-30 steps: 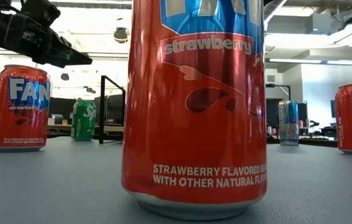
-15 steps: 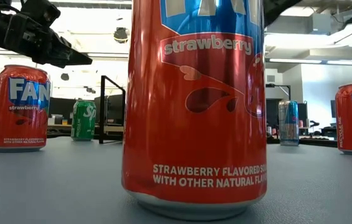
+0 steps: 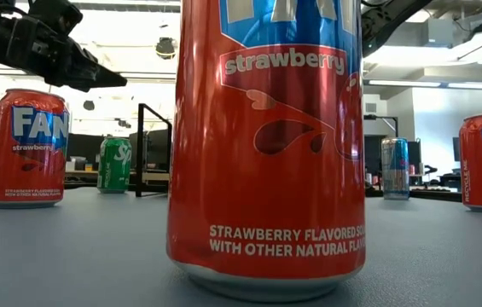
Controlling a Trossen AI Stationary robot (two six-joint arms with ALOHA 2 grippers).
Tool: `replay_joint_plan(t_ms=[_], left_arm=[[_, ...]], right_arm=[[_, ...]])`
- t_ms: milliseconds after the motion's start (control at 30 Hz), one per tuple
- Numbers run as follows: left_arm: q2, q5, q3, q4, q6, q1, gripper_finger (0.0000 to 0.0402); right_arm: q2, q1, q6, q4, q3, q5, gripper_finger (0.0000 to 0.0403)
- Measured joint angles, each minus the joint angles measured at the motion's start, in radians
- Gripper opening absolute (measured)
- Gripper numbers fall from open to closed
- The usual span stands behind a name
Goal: Place canned beverage on shelf
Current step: Put the middle blue soda can on the shelf
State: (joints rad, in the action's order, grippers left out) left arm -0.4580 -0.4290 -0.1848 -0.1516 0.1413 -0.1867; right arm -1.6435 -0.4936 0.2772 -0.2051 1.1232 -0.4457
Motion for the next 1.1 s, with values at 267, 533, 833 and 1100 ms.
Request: replay_joint_plan(t_ms=[267, 533, 833, 1100], left_arm=[[0.0, 0.001, 0.0, 0.004, 0.003, 0.0, 0.0023], [0.0, 0.0, 0.0, 0.004, 0.004, 0.0, 0.0023], [0.0, -0.001, 0.0, 0.004, 0.004, 0.0, 0.0023], [0.0, -0.002, 0.0, 0.004, 0.004, 0.0, 0.0023]], right_arm=[[-0.03, -0.022, -0.034, -0.024, 0.001, 0.029, 0.0286], [-0.048, -0.017, -0.045, -0.029, 0.002, 0.025, 0.0286], [-0.147, -0.019, -0.052, -0.119, 0.001, 0.025, 0.0286], [-0.161, -0.017, -0.064, -0.132, 0.001, 0.025, 0.0286]])
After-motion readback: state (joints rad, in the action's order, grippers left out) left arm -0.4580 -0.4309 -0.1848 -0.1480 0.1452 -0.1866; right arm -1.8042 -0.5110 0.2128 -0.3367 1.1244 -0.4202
